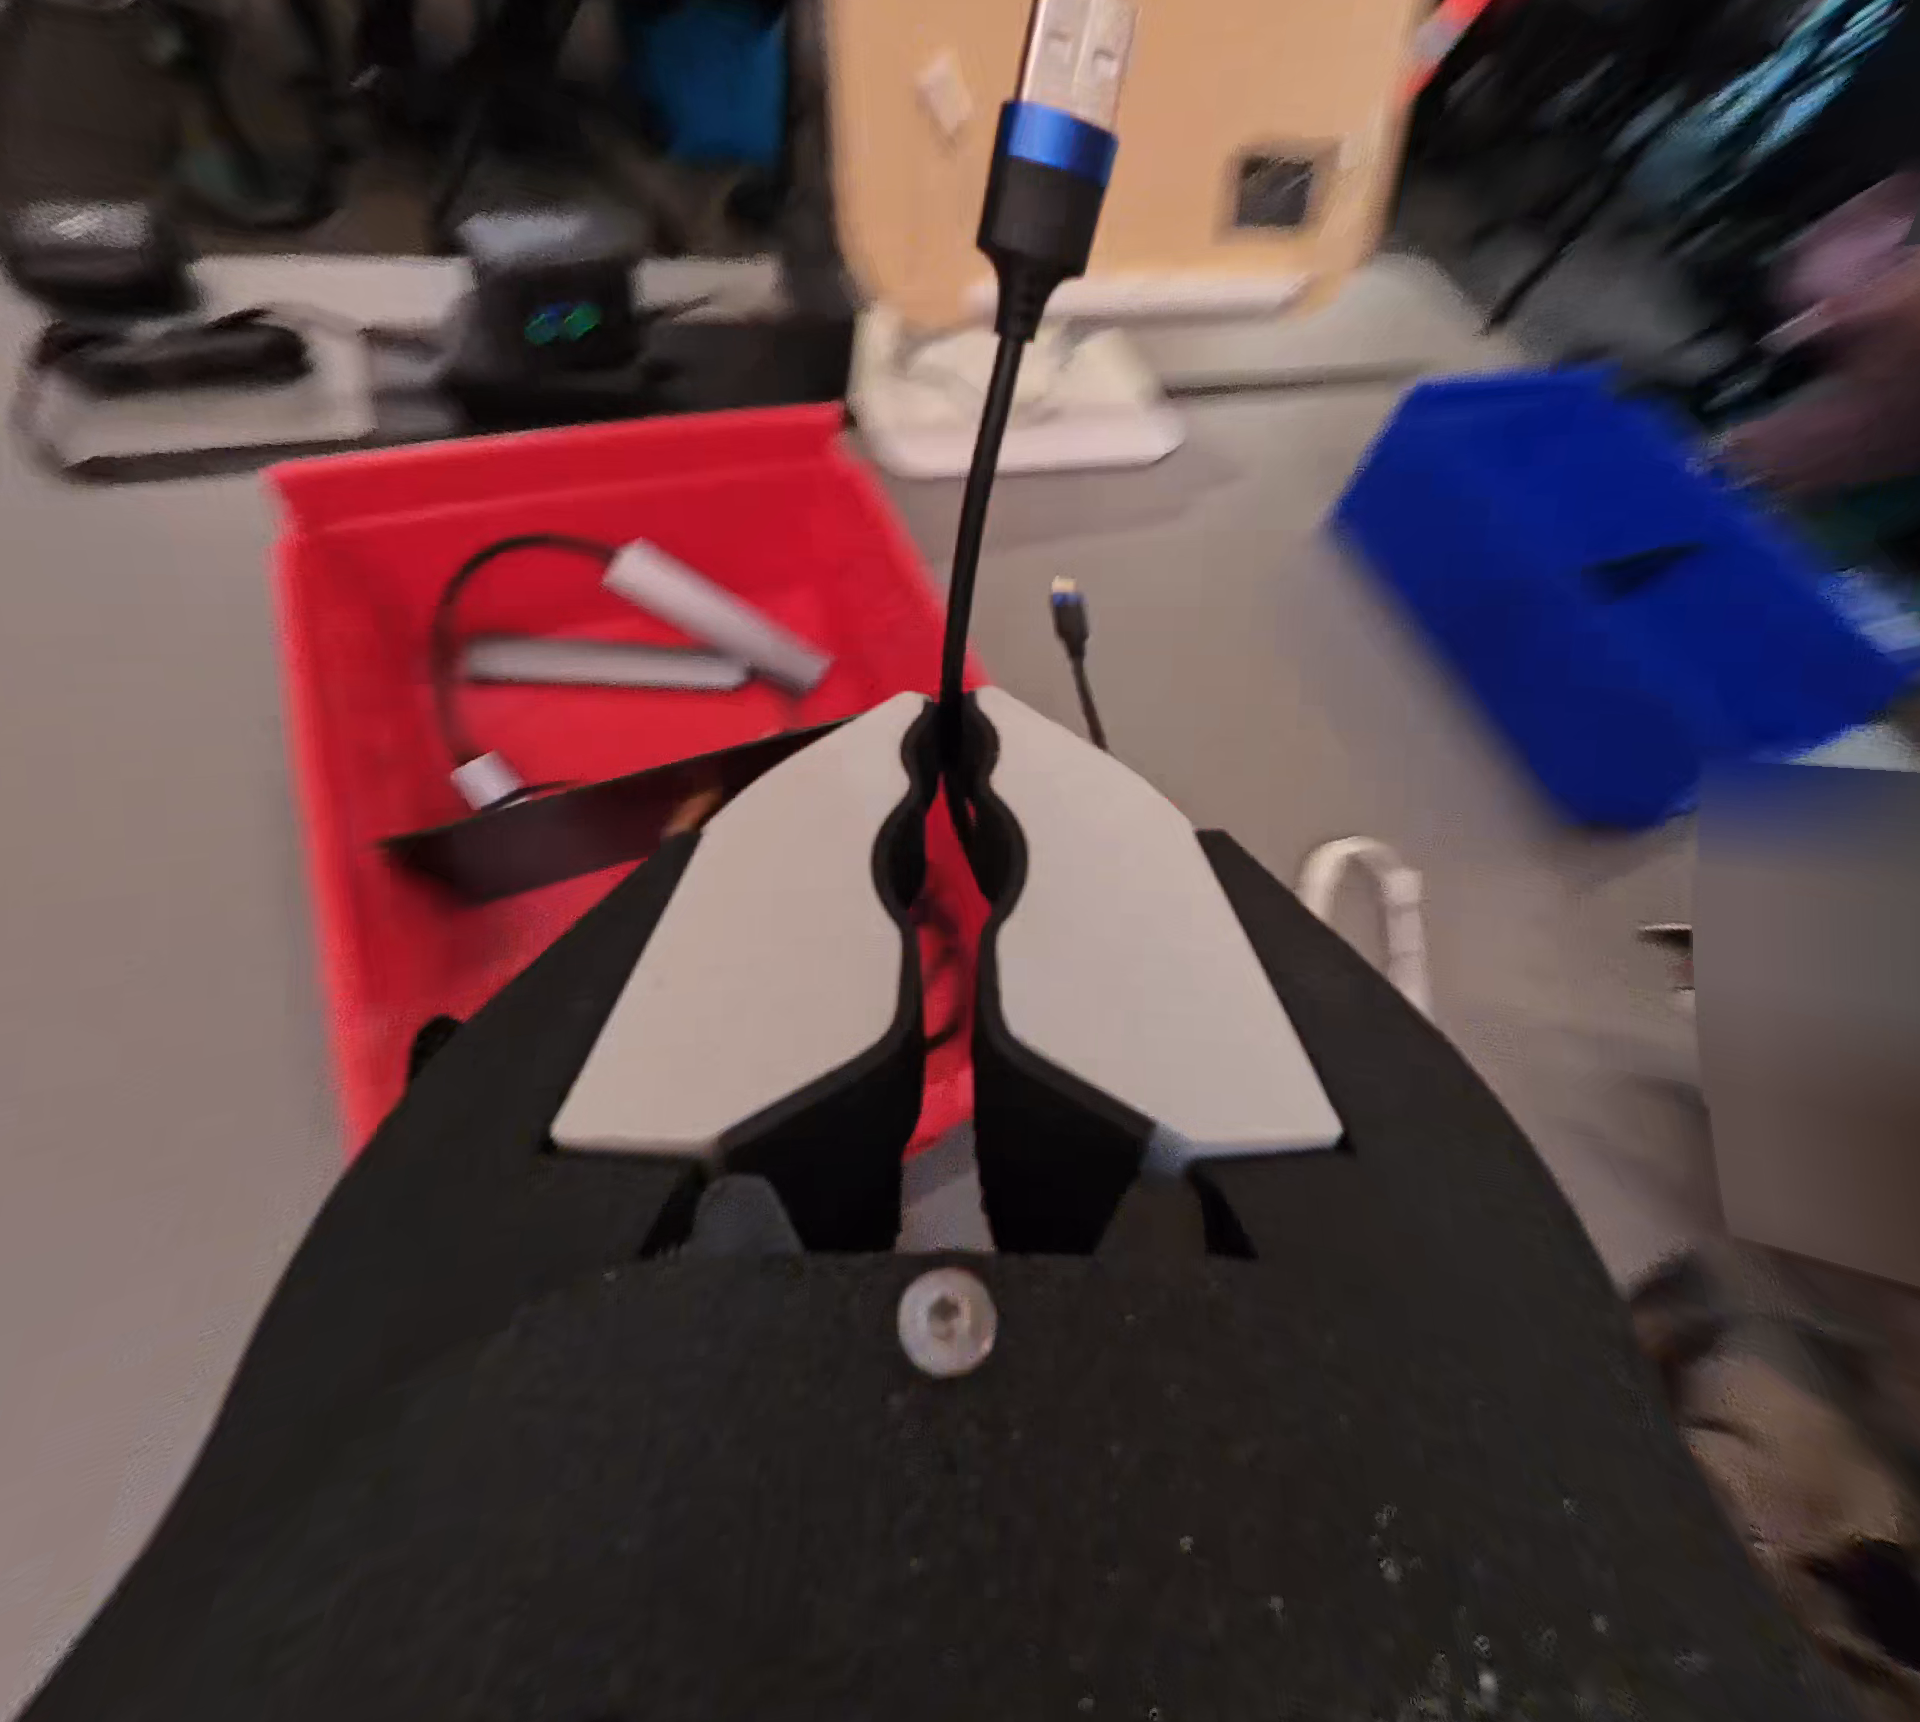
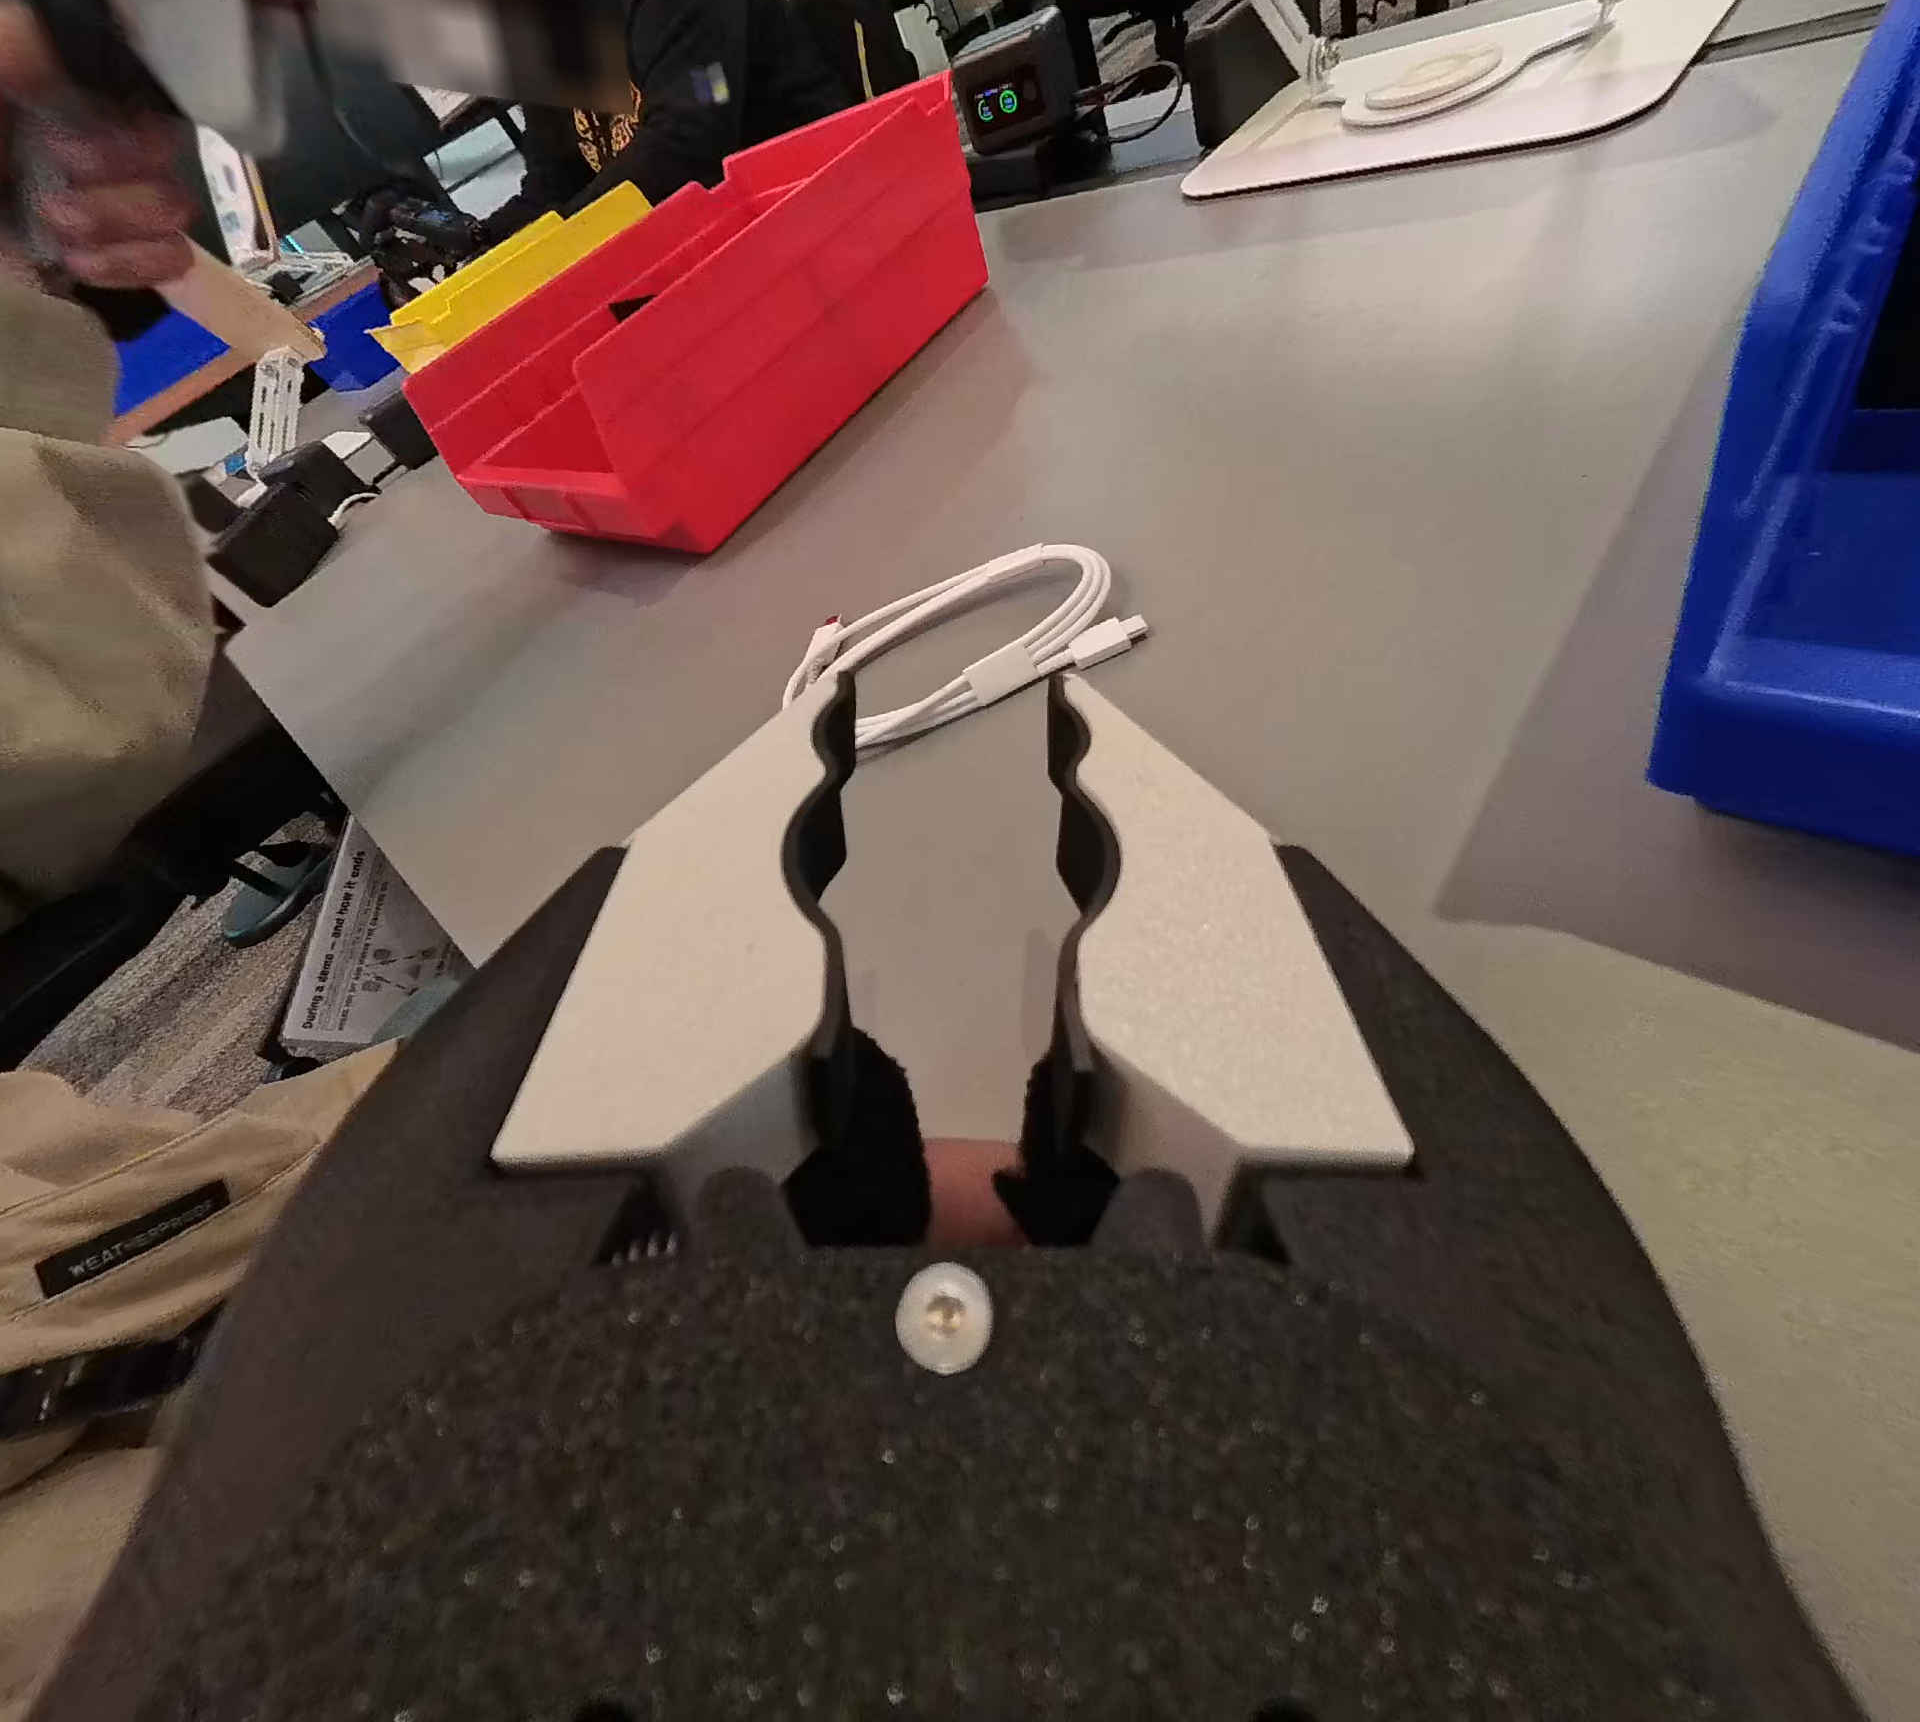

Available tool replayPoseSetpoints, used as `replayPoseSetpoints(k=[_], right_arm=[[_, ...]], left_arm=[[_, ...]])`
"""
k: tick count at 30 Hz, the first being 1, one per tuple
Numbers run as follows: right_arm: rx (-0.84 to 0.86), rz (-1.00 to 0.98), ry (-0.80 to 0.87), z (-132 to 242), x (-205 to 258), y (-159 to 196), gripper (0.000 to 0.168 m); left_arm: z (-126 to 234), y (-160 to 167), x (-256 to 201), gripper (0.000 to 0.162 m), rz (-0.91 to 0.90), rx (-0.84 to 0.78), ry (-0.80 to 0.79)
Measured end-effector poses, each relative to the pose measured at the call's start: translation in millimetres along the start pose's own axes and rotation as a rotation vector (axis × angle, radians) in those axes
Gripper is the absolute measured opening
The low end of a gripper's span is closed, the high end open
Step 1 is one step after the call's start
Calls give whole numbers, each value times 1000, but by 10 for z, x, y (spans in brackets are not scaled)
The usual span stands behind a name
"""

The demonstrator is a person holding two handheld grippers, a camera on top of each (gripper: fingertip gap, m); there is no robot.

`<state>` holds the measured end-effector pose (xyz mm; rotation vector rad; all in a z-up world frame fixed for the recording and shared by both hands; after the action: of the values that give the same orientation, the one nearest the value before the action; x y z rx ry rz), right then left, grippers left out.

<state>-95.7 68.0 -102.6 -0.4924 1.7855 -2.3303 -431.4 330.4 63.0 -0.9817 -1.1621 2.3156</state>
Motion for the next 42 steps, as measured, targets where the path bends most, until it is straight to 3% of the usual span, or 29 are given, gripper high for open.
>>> replayPoseSetpoints(k=[3,6,12,16,24,28,31,33,37,39,42], right_arm=[[2,5,-3,-1,12,1,36],[3,8,-5,1,22,2,36],[3,13,-1,15,22,2,35],[7,10,-10,12,29,8,36],[11,10,-19,6,44,15,36],[16,13,-20,-4,48,23,36],[20,20,-21,-12,57,27,36],[22,23,-19,-13,58,29,36],[22,22,-16,-14,50,29,36],[20,19,-16,-11,44,27,35],[19,12,-21,-14,40,28,36]], left_arm=[[88,172,-407,3,98,-33,180],[-125,665,-693,3,181,47,248],[-518,1829,-821,2,426,143,94],[-522,2225,-746,2,629,95,59],[-271,2454,-647,2,647,-45,-35],[-289,2711,-732,2,665,65,-32],[-368,2826,-879,4,664,203,75],[-392,2827,-971,14,589,273,92],[-329,2681,-1074,42,340,235,49],[-266,2484,-1067,55,157,173,29],[-150,2007,-974,55,-126,38,21]])
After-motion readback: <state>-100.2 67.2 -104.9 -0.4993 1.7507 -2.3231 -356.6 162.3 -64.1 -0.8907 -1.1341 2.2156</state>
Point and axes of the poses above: each gripper's, where its closed fingertips meet, z back along the fingers, y out of its underside, x = y × z across the jaws, the point moved 7 cm from there along z, back along the fingers, and after that the axes turned 13 degrees about z, right-handed, at the moved point
